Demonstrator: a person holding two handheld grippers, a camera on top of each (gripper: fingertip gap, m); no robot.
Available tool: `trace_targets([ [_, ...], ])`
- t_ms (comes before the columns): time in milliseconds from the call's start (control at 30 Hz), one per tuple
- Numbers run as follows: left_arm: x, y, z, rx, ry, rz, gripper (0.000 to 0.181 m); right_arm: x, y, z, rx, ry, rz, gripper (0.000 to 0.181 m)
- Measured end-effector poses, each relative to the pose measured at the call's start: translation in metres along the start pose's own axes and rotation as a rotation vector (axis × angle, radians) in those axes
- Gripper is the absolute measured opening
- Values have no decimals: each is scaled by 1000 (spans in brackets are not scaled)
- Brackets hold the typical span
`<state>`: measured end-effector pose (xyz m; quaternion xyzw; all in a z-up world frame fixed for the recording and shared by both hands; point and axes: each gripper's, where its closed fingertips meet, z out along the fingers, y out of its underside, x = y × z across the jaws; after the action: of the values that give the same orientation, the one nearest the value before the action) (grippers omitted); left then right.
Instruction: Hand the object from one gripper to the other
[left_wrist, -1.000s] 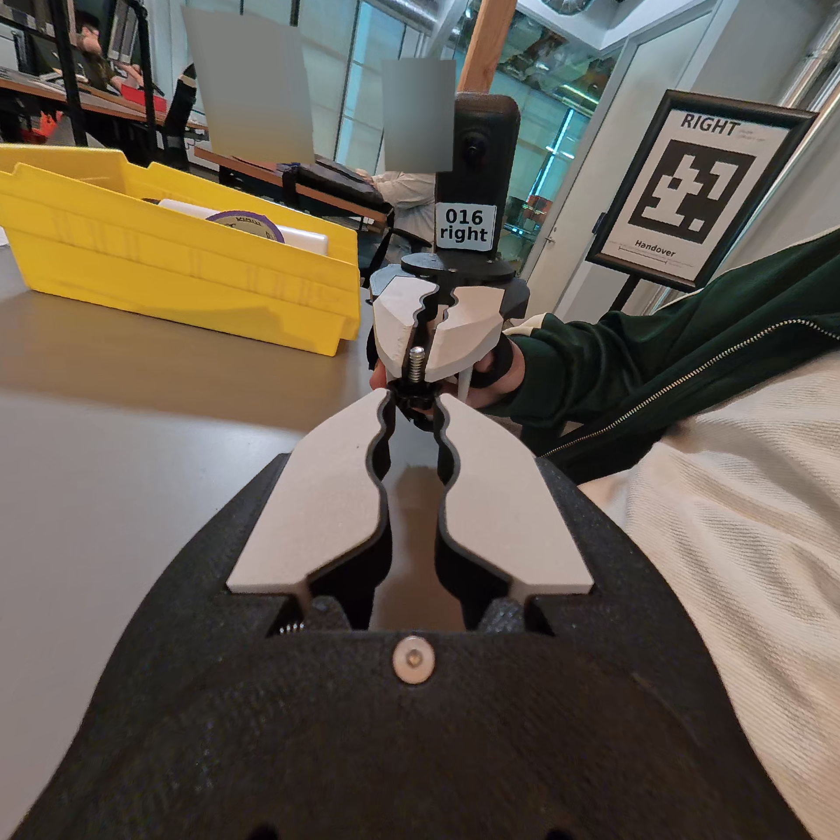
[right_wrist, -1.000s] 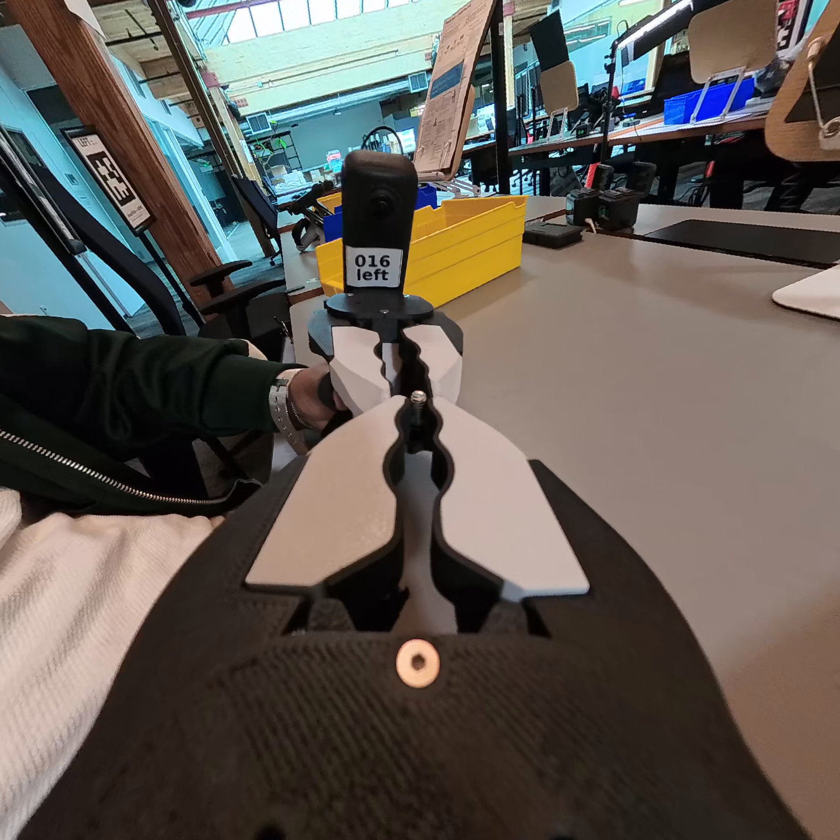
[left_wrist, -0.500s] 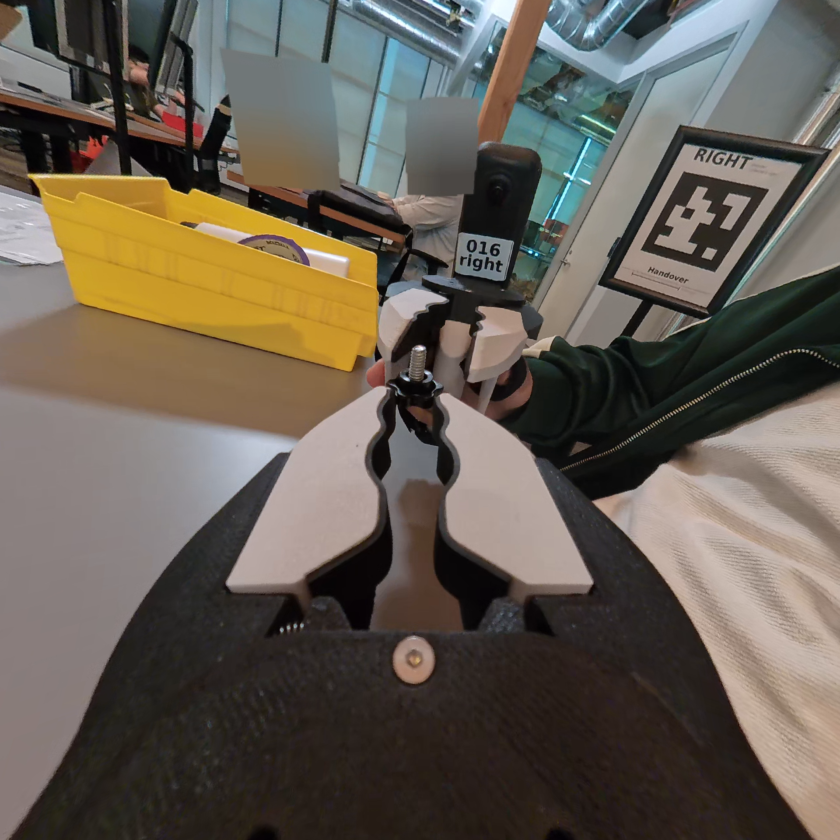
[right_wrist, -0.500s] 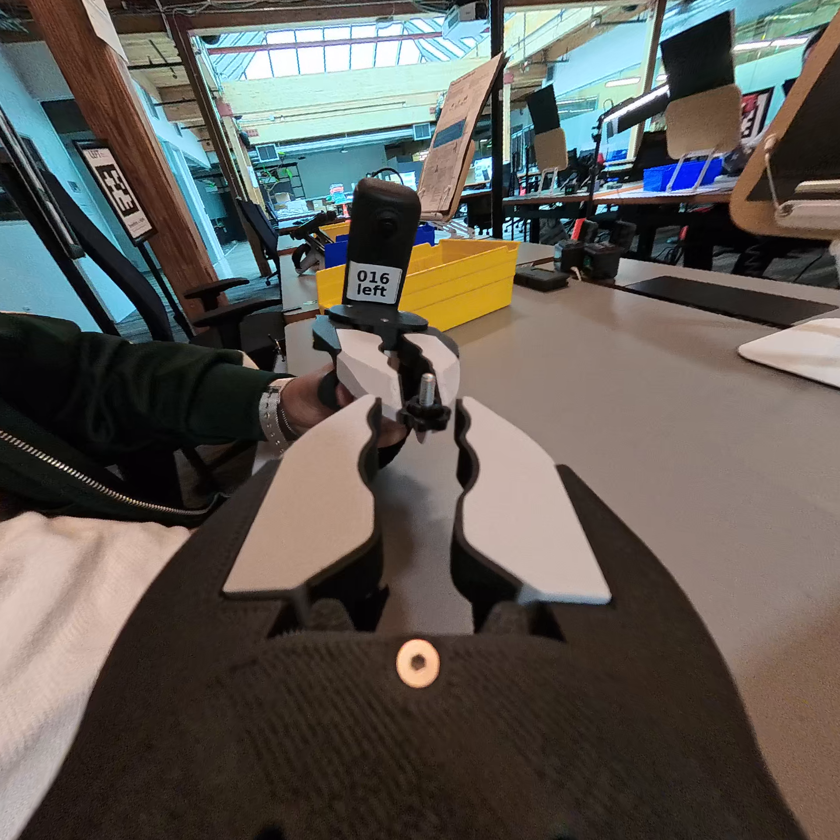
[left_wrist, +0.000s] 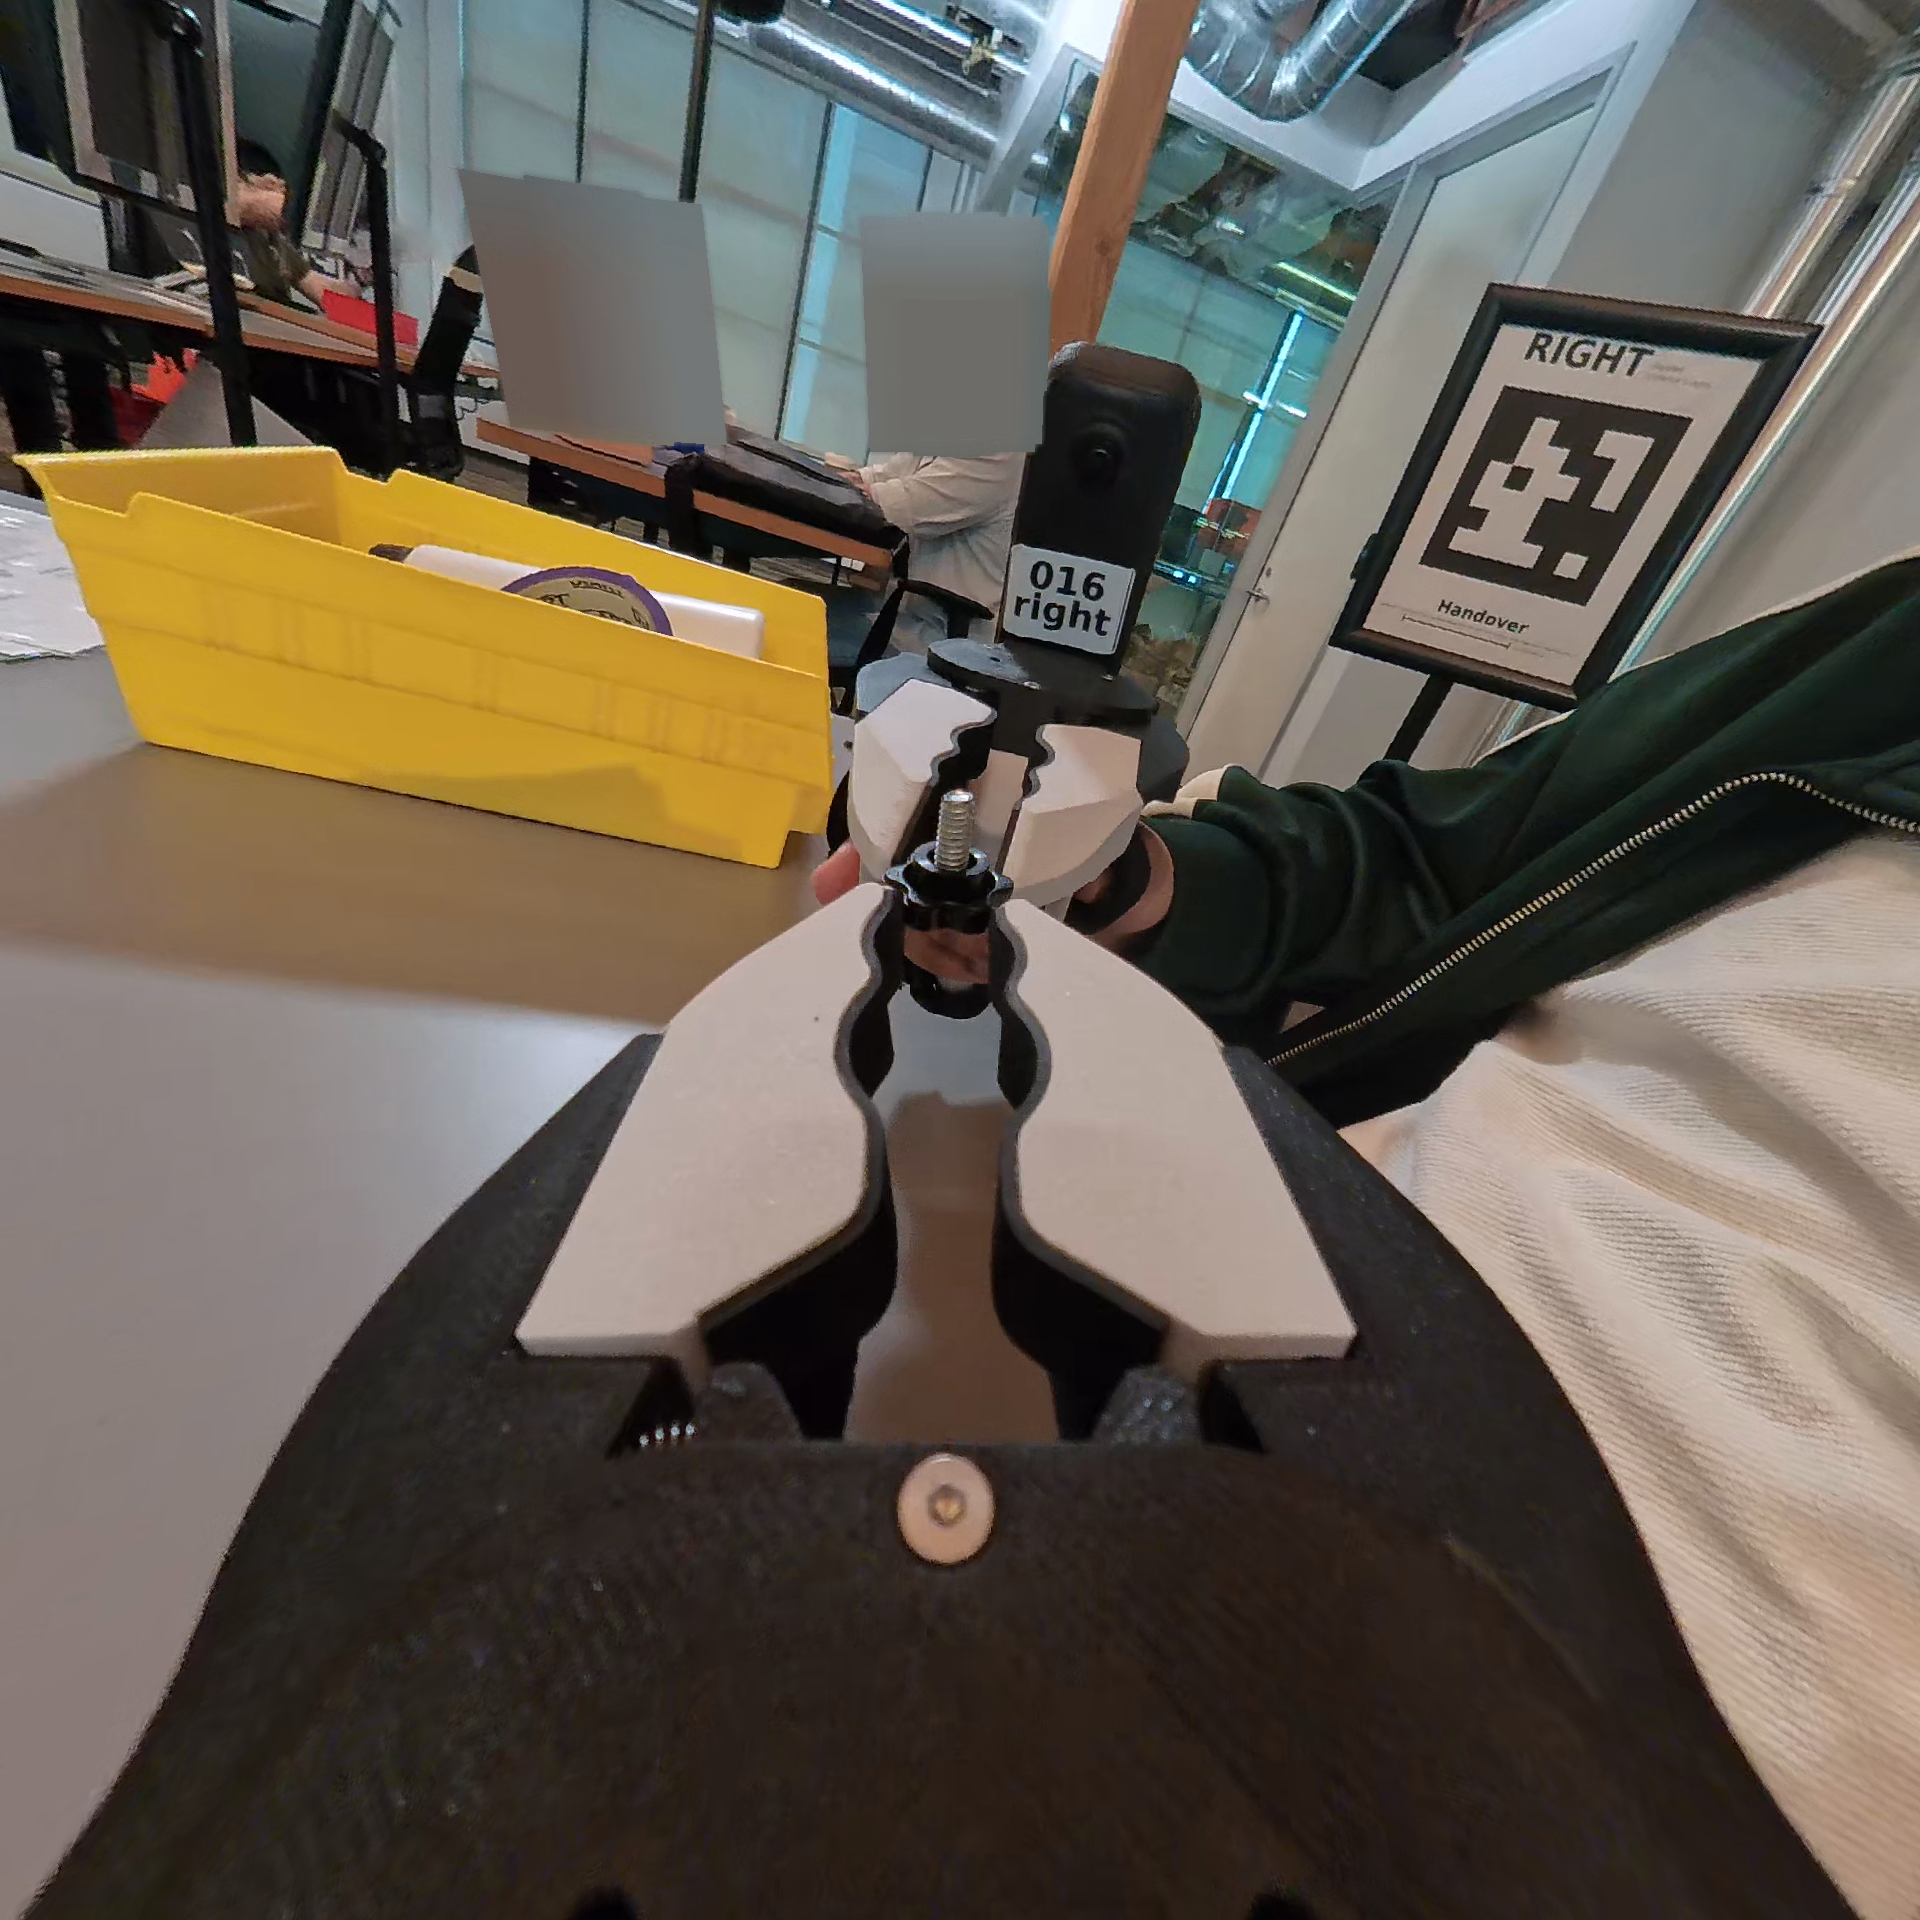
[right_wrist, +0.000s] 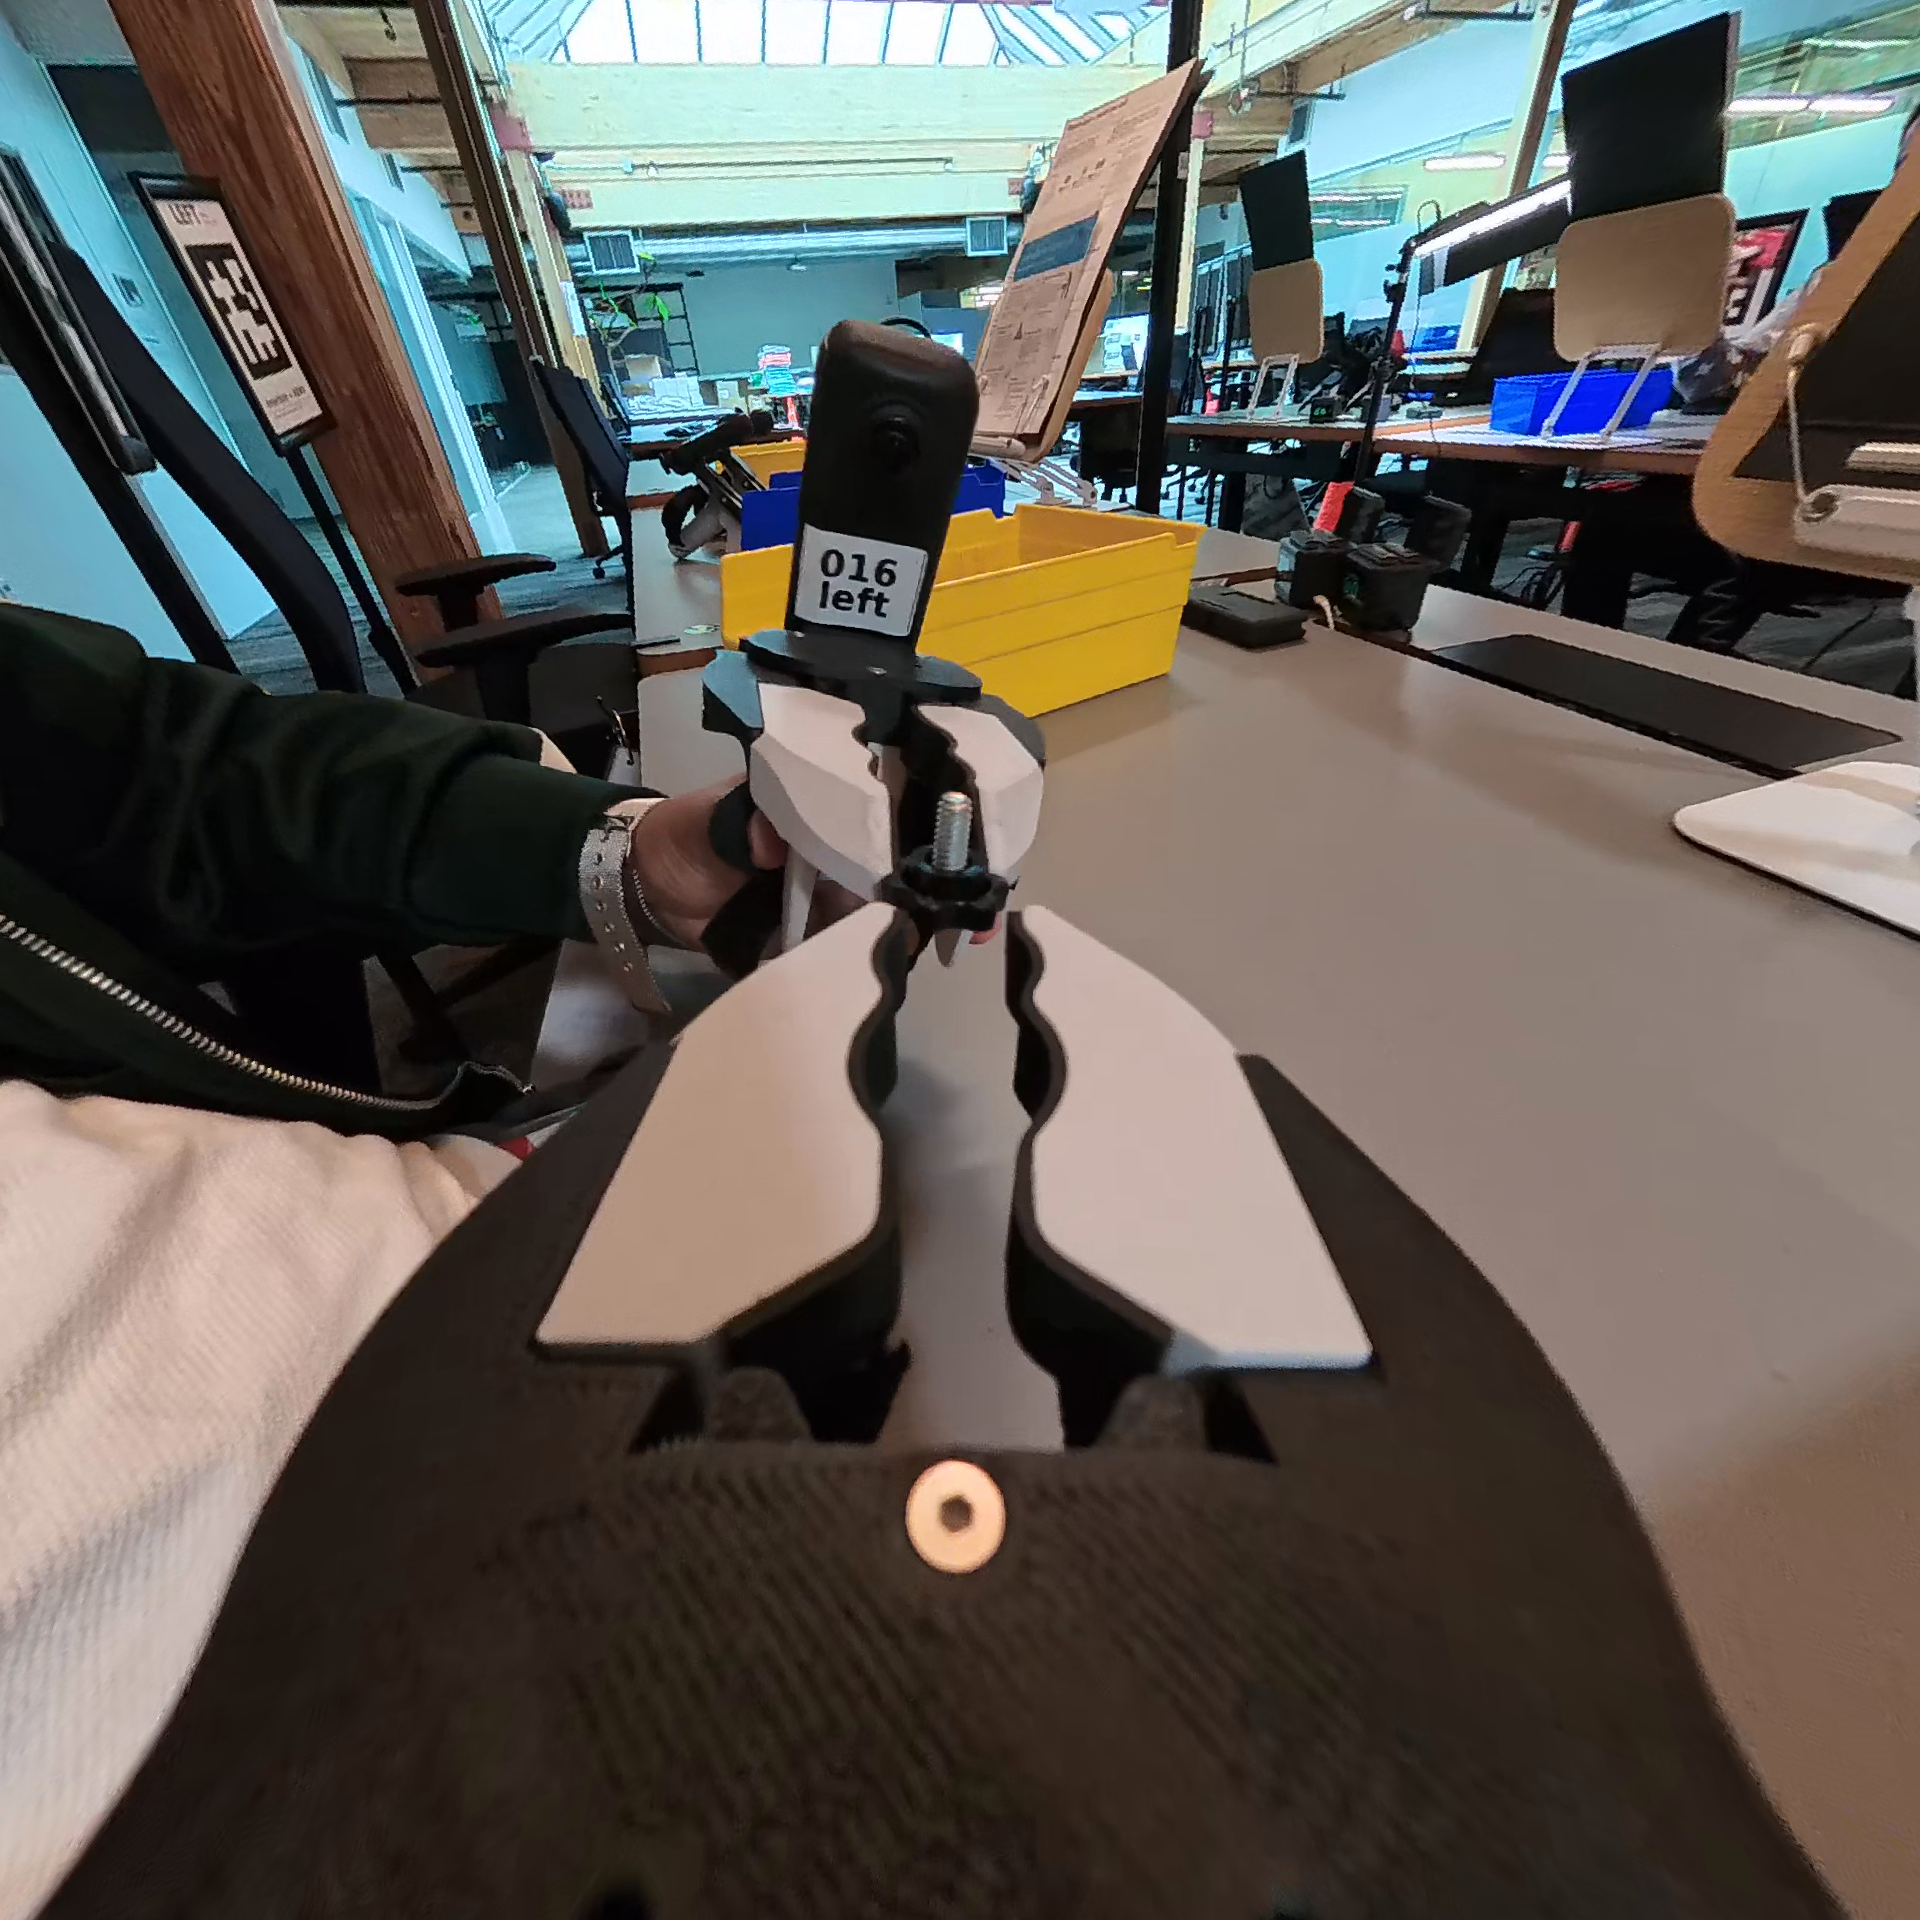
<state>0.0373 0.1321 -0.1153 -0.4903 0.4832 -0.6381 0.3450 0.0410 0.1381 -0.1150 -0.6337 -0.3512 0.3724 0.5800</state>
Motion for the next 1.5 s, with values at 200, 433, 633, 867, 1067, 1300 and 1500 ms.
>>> trace_targets([
  [200,3,1,-1,-3,37,-26,15,-4,0,0,6,-33,10,16],
  [433,8,0,0,0,98,-95,16,-9,-3,-1,12,-78,28,15],
  [633,8,1,0,-8,92,-88,16,-9,-1,-1,-6,-70,19,15],
  [867,7,2,0,-18,84,-83,16,-8,-1,-1,7,-79,36,16],
  [1067,7,3,0,-25,75,-71,16,-8,-1,-1,-4,-77,42,16],
  [1300,6,4,0,3,85,-78,16,-8,-2,-2,-25,-54,26,15],
  [1500,7,9,3,-35,76,-51,9,-4,-4,-4,-15,-46,56,15],
])
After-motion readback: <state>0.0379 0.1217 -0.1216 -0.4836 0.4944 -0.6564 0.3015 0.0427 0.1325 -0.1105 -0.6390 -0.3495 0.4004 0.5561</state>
